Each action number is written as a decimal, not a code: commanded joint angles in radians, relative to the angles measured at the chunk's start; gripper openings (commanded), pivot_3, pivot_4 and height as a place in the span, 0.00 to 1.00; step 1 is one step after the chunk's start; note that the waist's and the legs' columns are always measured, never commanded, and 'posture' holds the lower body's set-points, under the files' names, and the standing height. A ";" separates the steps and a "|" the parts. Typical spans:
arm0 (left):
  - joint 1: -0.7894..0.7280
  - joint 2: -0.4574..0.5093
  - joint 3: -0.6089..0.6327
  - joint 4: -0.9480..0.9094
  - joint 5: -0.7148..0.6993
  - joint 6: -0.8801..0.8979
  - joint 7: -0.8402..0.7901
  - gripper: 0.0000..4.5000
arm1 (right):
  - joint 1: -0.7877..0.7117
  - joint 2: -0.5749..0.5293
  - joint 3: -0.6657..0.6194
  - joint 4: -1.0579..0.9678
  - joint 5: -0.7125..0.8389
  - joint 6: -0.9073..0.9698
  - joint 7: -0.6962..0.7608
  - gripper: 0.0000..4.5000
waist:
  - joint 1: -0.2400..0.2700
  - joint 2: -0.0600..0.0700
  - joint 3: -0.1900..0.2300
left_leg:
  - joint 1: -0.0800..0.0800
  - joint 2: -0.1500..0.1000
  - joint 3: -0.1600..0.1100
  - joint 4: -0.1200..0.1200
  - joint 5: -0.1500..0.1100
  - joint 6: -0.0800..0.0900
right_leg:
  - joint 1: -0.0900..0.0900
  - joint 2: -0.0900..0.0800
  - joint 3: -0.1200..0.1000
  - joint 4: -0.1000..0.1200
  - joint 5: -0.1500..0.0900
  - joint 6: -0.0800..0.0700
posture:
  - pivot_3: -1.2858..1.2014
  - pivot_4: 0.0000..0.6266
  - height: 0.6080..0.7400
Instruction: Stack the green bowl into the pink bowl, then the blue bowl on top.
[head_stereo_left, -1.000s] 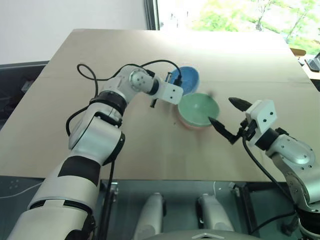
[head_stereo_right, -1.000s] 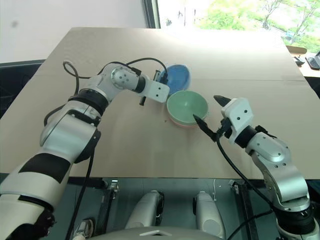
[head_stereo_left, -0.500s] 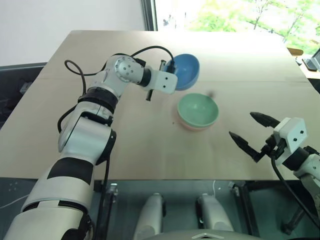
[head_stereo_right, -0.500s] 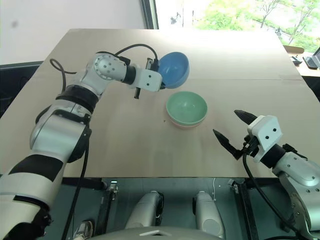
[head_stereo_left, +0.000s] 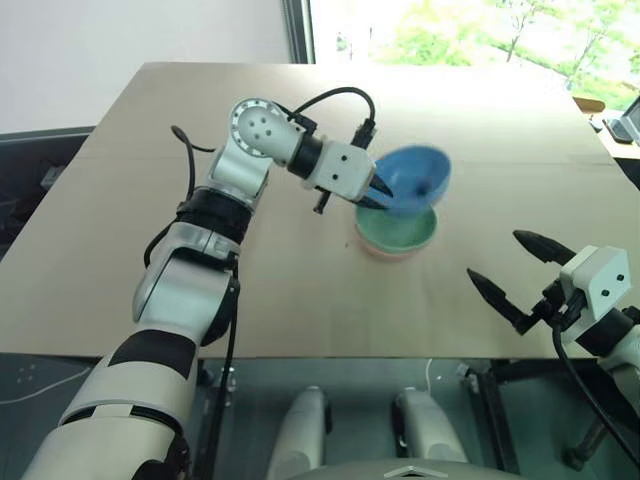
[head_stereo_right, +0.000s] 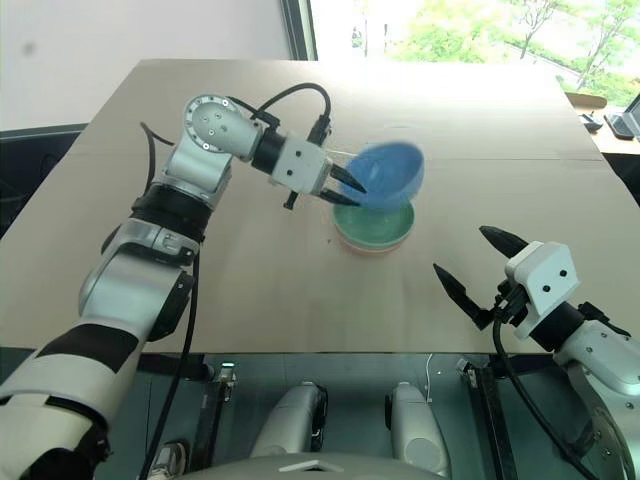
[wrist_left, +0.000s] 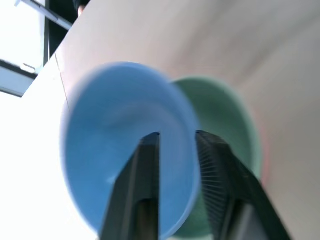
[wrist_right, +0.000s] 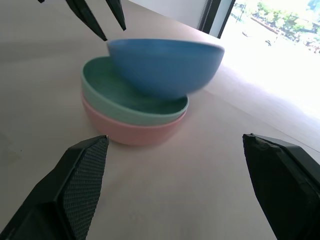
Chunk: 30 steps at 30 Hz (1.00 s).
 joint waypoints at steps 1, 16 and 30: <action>0.000 -0.007 0.044 -0.079 -0.060 0.082 0.019 0.60 | -0.014 -0.009 -0.017 -0.012 -0.009 -0.032 -0.002 1.00 | 0.003 0.000 0.000 | 0.000 0.000 0.000 0.001 0.000 0.000 | 0.000 0.000 0.000 0.001 0.000 0.000 | 0.52 0.24 1.00; 0.586 0.103 0.380 -0.658 -0.283 0.726 0.508 0.84 | -0.301 0.011 0.257 0.287 -0.072 -0.007 0.045 1.00 | -0.004 0.000 0.000 | 0.014 0.005 0.007 -0.001 0.000 0.000 | 0.007 0.005 0.009 0.005 0.000 0.000 | 0.52 0.24 1.00; 0.973 0.250 0.577 -0.945 -0.332 0.914 0.709 1.00 | -0.252 0.030 0.194 0.231 -0.042 0.018 0.013 1.00 | 0.024 0.000 -0.001 | 0.015 0.005 0.007 -0.001 0.000 0.000 | 0.008 0.004 0.008 0.004 0.000 -0.001 | 0.52 0.24 1.00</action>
